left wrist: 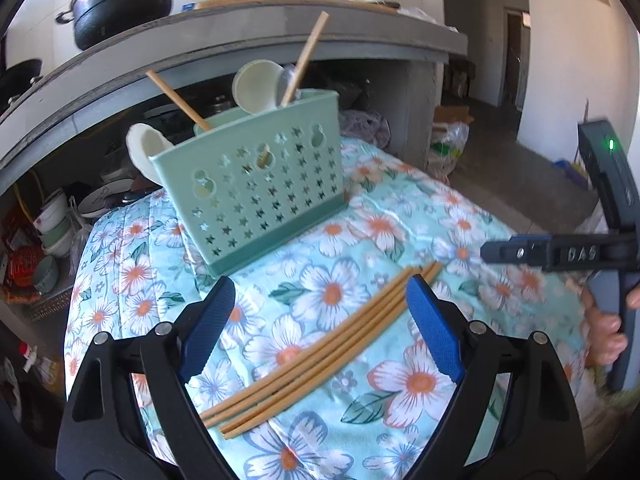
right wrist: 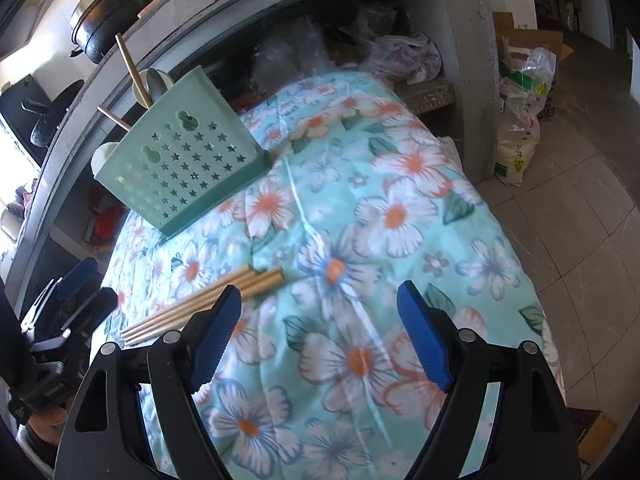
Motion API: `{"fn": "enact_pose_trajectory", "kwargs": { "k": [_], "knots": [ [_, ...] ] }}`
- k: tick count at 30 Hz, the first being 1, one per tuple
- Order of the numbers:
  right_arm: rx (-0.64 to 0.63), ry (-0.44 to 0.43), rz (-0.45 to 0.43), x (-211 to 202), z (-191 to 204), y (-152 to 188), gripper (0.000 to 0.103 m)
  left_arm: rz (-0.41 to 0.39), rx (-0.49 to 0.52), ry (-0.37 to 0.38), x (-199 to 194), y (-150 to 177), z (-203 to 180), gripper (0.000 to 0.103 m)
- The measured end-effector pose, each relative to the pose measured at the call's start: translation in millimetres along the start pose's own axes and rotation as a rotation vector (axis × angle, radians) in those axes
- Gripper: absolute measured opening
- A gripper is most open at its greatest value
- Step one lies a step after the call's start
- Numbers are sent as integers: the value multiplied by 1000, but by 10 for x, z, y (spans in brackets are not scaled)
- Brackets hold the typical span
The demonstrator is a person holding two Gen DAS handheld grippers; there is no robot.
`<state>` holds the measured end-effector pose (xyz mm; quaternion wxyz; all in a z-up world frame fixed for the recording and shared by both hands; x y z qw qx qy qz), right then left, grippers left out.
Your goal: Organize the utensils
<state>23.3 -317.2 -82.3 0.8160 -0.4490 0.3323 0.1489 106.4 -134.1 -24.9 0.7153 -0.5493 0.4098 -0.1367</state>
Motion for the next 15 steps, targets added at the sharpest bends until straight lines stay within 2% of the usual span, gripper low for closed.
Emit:
{"fn": "enact_pose_trajectory", "kwargs": {
  "k": [6, 9, 12, 14, 15],
  "knots": [
    [47, -12, 0, -28, -136, -18, 78, 29, 177, 42, 48, 155, -338, 83],
    [65, -22, -2, -29, -167, -37, 78, 44, 279, 61, 85, 258, -526, 75],
    [72, -28, 0, -20, -177, -42, 78, 54, 385, 72, 135, 352, -690, 62],
    [81, -33, 8, -1, -183, -34, 78, 60, 464, 78, 178, 414, -785, 50],
    [84, -35, 12, 7, -184, -31, 78, 64, 495, 79, 199, 440, -820, 47]
  ]
}}
Point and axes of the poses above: each gripper's, at about its wrist camera, not at the fingertips, and x roughly the way its jaws point, z to its left, y to its underside, the point moved 5 cm from there along x, roughly the way its jaws point, and after that the axes turned 13 degrees about -z, right-handed, at the moved point
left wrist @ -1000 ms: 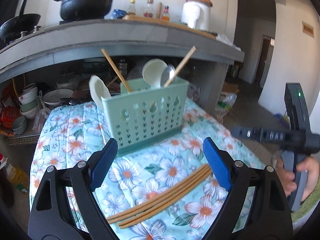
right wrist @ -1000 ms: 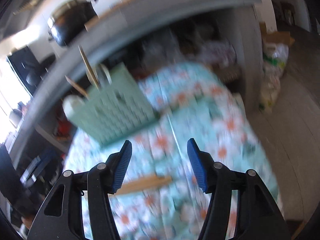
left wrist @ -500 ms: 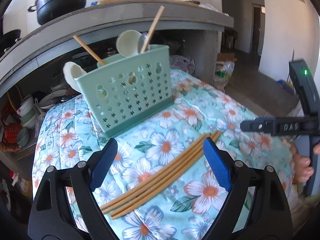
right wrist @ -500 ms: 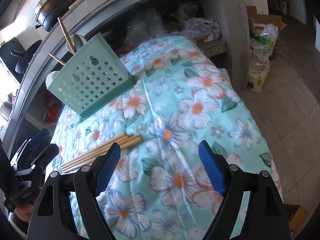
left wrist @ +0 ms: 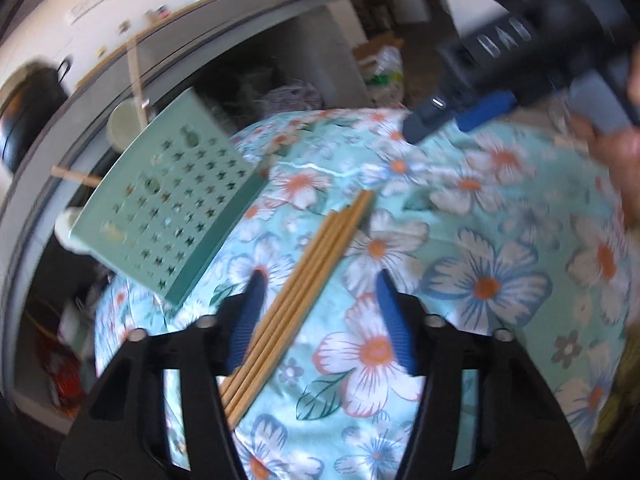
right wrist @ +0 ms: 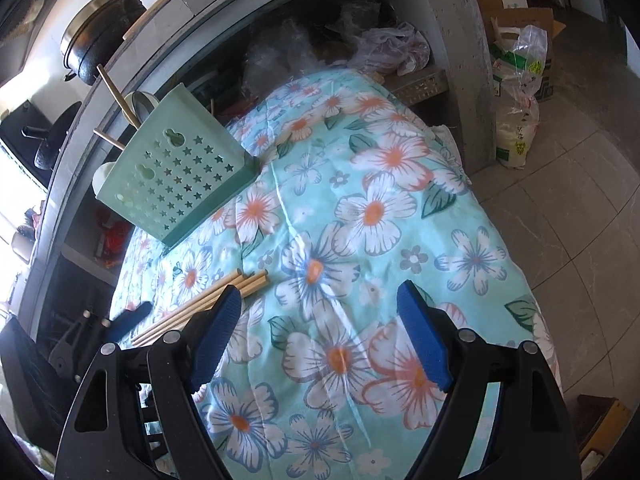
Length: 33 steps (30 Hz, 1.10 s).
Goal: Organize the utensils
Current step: 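Close the left gripper on another bamboo chopstick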
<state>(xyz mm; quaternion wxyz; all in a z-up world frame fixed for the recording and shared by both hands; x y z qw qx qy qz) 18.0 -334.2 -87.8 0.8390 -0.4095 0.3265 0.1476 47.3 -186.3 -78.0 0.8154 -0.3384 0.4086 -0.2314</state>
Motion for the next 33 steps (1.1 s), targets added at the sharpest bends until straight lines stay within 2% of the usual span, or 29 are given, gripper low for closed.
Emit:
{"fn": "enact_pose_trajectory", "kwargs": {
  "k": [5, 12, 20, 25, 29, 33],
  "knots": [
    [5, -9, 4, 14, 15, 4, 78, 36, 78, 6, 167, 62, -65, 21],
    [16, -8, 1, 10, 4, -5, 78, 61, 183, -9, 358, 93, -72, 10],
    [26, -10, -13, -39, -17, -38, 78, 71, 233, 4, 127, 75, -170, 9],
    [30, -17, -15, -48, -17, -35, 78, 140, 119, 145, -63, 102, -227, 11],
    [31, -18, -15, -54, -13, -32, 78, 129, 72, 191, -116, 59, -220, 13],
    [33, -19, -19, -69, -11, -38, 78, 119, 43, 238, -76, -38, -254, 20]
  ]
}}
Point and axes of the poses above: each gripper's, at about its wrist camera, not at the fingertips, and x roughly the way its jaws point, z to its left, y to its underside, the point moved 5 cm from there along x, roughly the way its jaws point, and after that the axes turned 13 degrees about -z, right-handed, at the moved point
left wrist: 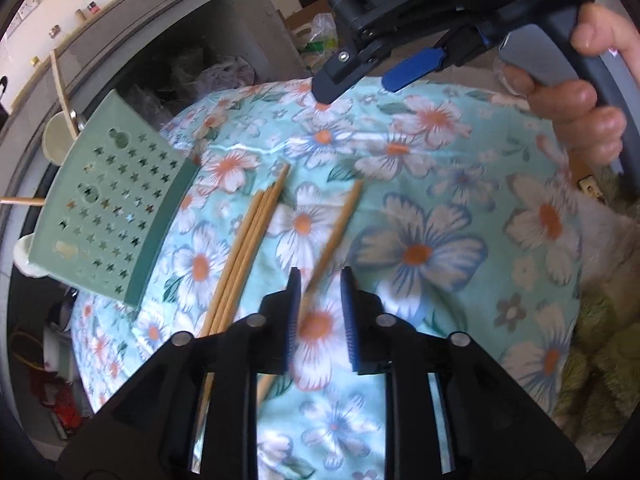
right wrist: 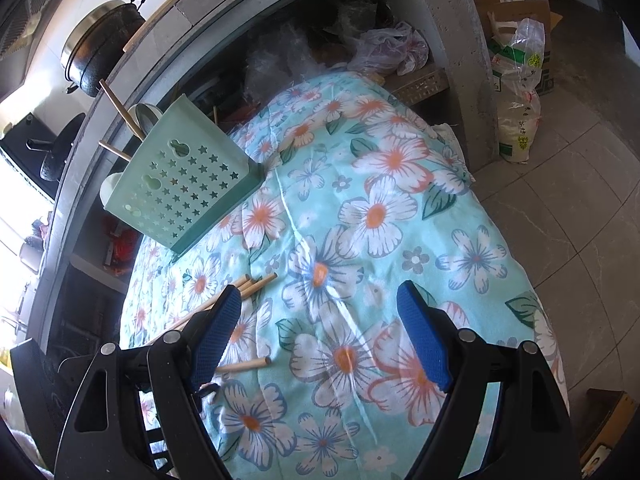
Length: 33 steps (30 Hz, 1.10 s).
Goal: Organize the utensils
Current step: 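Close the left gripper on another bamboo chopstick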
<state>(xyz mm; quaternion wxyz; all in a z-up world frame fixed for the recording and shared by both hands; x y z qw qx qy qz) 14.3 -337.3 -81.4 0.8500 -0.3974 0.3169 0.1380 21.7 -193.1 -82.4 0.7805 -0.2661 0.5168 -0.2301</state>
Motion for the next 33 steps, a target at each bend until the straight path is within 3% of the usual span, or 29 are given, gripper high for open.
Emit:
{"fn": "enact_pose_trajectory", "kwargs": {
  "k": [4, 15, 22, 27, 33],
  "knots": [
    [5, 2, -2, -3, -6, -4, 78, -3, 45, 6, 128, -77, -53, 20],
    [14, -5, -3, 8, -18, -16, 78, -10, 50, 4, 196, -227, 13, 20],
    [35, -13, -12, -5, -47, -46, 78, -32, 45, 2, 85, -238, 15, 30],
    [50, -15, -13, -2, -72, -55, 78, -40, 27, 5, 146, -260, 43, 30],
    [47, -19, -8, 1, -54, -43, 78, -4, 35, 39, 365, -200, 9, 28]
  ]
}}
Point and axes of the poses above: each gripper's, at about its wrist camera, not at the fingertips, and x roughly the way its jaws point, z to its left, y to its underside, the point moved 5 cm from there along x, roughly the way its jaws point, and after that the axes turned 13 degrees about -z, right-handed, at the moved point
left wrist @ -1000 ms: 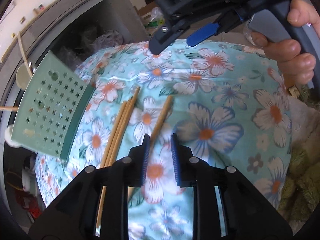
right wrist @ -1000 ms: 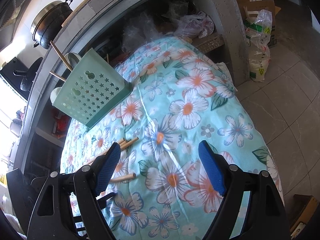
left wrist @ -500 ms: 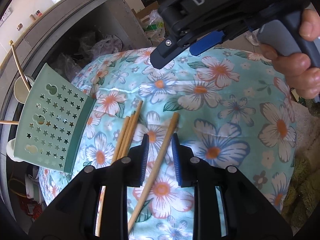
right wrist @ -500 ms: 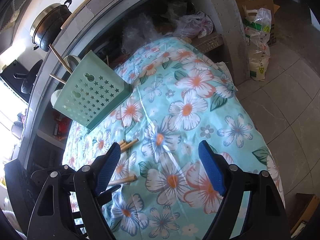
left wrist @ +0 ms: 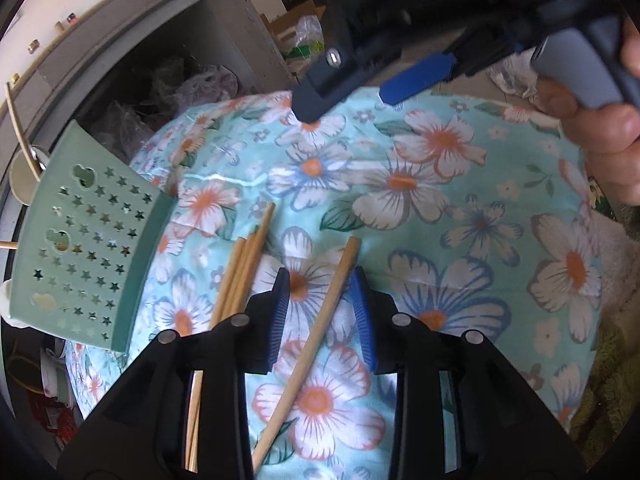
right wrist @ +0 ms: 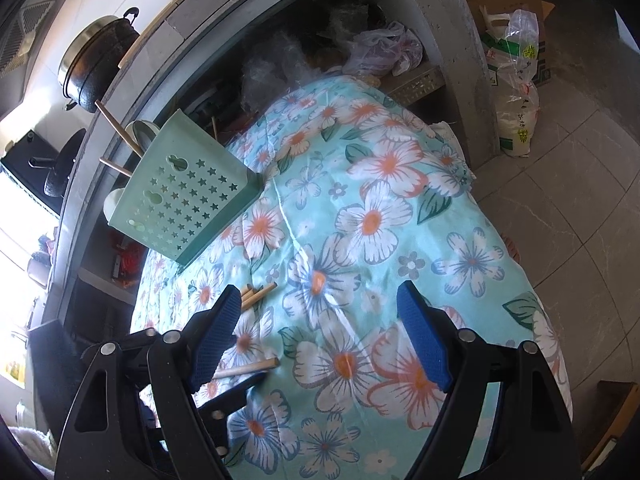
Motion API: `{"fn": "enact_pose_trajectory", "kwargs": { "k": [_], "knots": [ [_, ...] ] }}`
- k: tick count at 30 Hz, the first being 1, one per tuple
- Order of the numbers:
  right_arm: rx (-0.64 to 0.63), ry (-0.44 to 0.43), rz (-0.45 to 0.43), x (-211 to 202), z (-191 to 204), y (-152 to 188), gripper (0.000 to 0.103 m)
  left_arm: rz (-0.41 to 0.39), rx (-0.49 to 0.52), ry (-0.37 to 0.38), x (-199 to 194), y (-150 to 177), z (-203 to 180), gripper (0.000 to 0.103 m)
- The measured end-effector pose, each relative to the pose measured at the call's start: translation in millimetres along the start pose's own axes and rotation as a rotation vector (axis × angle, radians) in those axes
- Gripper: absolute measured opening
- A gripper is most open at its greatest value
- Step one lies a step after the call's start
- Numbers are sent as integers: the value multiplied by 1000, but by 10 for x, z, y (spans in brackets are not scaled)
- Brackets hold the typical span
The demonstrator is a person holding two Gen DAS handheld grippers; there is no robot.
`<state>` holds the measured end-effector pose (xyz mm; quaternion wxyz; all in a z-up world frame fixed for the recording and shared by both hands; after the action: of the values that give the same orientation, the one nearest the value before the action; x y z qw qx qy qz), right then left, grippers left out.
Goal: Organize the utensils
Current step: 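Close the left gripper on another bamboo chopstick, then lift the bamboo chopstick upright with the left gripper toward the holder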
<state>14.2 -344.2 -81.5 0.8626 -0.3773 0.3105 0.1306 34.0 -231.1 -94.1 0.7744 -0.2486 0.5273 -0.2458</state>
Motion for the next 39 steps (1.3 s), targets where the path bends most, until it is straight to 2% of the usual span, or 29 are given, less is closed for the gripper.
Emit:
{"fn": "enact_pose_trajectory", "kwargs": {
  "k": [9, 12, 20, 32, 39],
  "knots": [
    [-2, -6, -5, -23, 39, 7, 78, 13, 22, 14, 12, 24, -92, 13],
    [-5, -5, -9, -37, 54, 9, 78, 8, 34, 7, -7, 20, -129, 11],
    [8, -1, -27, -105, 49, -20, 76, -38, -27, -32, -195, -69, 43, 5],
    [23, -26, -28, -136, 138, -23, 71, -225, -346, -151, -900, -250, 893, 5],
    [34, -73, -10, -114, 272, -4, 66, -329, -519, -185, -1207, -242, 1270, 5]
  ]
}}
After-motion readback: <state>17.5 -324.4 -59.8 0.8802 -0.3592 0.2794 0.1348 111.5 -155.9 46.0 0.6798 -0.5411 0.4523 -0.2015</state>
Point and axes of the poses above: each gripper's, at about its wrist camera, not at the fingertips, and x roughly the way its jaws point, z to its left, y to its underside, the point moved 5 cm from there along x, roughly the way its jaws point, and after that the axes turned 13 degrees about -z, right-handed, at the moved point
